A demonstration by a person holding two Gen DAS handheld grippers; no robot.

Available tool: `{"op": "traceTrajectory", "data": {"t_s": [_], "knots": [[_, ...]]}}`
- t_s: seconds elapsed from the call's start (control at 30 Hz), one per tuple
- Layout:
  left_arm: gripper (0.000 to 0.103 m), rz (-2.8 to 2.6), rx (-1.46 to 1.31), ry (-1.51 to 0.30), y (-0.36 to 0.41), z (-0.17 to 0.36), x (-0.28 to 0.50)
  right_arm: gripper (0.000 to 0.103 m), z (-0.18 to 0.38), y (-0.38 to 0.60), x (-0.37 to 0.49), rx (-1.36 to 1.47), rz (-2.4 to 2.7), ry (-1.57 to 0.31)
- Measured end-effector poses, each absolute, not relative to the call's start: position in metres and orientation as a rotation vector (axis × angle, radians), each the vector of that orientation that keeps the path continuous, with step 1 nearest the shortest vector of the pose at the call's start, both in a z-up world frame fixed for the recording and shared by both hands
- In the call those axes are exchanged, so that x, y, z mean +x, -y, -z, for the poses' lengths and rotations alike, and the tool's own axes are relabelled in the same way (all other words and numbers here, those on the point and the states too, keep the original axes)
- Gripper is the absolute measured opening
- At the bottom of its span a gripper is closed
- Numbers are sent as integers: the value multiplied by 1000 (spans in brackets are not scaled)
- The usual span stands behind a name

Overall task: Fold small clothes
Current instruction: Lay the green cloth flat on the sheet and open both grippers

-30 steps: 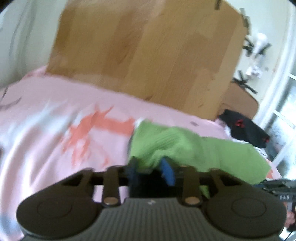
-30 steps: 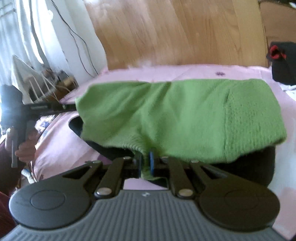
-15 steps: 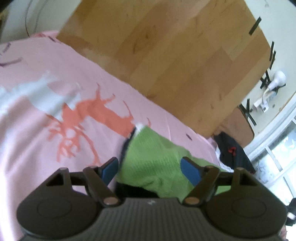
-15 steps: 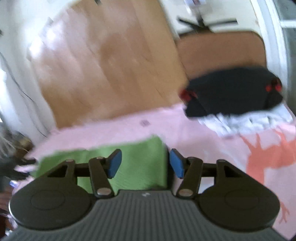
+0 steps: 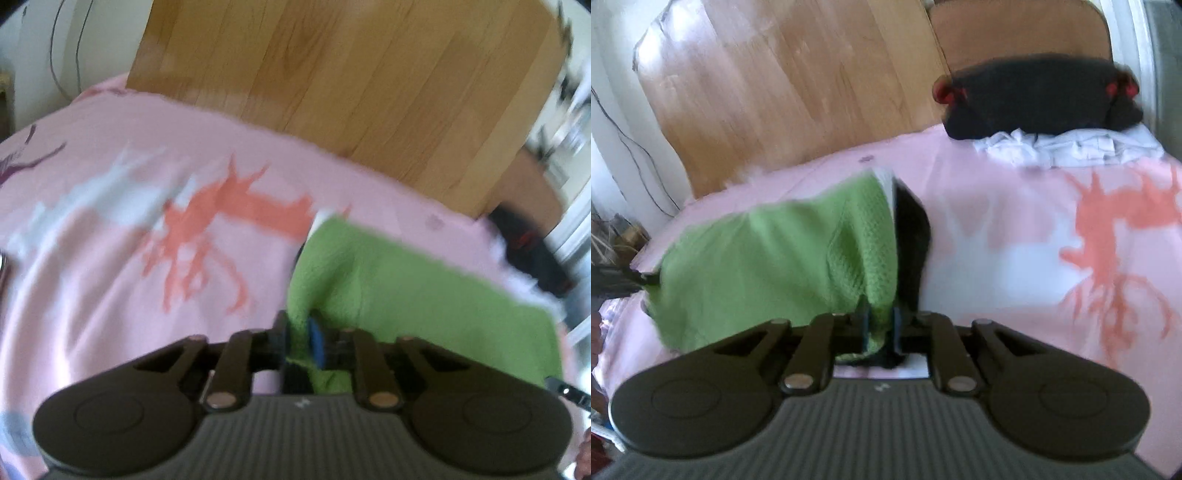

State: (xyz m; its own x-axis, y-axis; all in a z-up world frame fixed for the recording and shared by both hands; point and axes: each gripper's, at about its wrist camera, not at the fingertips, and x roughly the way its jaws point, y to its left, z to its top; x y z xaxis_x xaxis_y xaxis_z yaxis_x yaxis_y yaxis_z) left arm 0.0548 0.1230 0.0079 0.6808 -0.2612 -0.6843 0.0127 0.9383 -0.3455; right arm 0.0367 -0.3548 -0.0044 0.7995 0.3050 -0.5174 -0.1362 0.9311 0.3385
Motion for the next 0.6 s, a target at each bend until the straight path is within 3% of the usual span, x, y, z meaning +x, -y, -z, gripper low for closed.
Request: {"op": "traceTrajectory", "data": {"t_s": [0.13,0.3,0.4,0.47,0.5,0.53,0.6], "knots": [[24,141,-382,-689,-142,-34,31,35,-31,365,18,297,-235,-465],[24,213,-419,-555,-132,-70,31,36,-66,345,39,274,-292,-349],[24,296,-365,-557,-97,-65,46,35,-56,316,71,310,-397,-387],[25,310,-328,-574,-77,-51,58,32,-38,301,93,254,-405,-457],[25,300,-303,-585,-70,-43,63,22,-23,301,109,210,-358,-497],[27,275,-272,-610,-63,-31,70,0,-5,308,126,178,-292,-524],[26,229,-235,-651,-57,-8,79,0,19,353,146,502,-307,-507]]}}
